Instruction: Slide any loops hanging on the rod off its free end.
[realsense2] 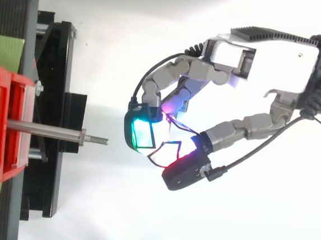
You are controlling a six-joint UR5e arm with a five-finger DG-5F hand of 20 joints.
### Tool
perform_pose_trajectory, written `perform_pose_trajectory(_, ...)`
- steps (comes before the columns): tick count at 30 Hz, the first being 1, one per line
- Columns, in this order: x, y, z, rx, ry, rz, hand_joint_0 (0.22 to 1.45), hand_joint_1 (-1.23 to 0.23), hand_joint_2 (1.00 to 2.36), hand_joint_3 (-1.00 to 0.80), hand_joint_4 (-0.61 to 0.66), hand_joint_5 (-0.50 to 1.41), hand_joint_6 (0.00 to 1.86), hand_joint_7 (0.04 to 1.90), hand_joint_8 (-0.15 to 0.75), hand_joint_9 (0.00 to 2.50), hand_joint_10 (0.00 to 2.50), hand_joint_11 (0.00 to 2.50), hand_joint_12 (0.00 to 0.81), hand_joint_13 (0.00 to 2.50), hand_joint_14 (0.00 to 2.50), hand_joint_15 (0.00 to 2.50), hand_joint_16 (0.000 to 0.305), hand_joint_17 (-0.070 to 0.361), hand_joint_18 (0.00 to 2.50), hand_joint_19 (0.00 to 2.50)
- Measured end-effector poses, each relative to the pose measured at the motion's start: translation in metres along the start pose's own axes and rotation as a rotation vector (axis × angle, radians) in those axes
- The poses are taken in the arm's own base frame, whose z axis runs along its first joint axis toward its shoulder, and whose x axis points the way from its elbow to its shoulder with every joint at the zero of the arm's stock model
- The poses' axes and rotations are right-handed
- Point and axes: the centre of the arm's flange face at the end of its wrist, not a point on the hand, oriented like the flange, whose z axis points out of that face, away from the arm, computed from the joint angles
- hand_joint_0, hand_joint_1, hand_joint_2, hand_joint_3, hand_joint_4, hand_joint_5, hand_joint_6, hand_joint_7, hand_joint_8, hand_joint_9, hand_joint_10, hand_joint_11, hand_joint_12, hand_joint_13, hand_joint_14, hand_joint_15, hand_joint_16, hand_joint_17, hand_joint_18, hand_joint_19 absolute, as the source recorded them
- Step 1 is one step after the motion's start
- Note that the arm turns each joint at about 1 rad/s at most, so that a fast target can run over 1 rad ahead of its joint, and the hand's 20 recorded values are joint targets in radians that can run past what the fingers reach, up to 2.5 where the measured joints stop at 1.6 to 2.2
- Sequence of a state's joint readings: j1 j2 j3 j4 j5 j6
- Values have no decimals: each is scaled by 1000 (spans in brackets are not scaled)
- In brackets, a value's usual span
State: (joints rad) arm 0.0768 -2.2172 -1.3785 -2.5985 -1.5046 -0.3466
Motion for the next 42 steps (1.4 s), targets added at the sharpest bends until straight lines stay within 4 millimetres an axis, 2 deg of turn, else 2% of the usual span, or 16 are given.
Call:
perform_pose_trajectory(6, 2, 4, 0, 10, 8, 1, 599, -613, 1012, -351, 55, -173, 904, 1064, 323, 953, 13, 656, 360, 917, 14, 417, 52, 116, 877, 741)
perform_pose_trajectory(12, 6, 5, 1, 9, 13, 4, 592, -600, 1014, -312, 42, -168, 904, 1078, 327, 956, 12, 656, 363, 915, 14, 418, 51, 115, 870, 754)
perform_pose_trajectory(26, 7, 6, 1, 6, 17, 5, 594, -741, 1019, -45, -50, -136, 915, 1132, 359, 1016, 12, 648, 387, 966, 12, 390, 57, 129, 960, 687)
perform_pose_trajectory(33, 6, 8, 2, 3, 13, 5, 592, -746, 1016, -69, -38, -131, 913, 1091, 359, 1070, 13, 655, 389, 975, 12, 392, 59, 132, 973, 686)
perform_pose_trajectory(38, 3, 18, 6, 5, 11, 5, 584, -735, 1016, -60, 9, -127, 904, 1133, 363, 1105, 13, 652, 396, 983, 12, 389, 59, 134, 976, 683)
perform_pose_trajectory(42, -1, 34, 2, 48, 27, 0, 586, -741, 1015, -43, -12, -123, 903, 1151, 372, 1117, 12, 646, 399, 988, 12, 383, 60, 135, 988, 676)
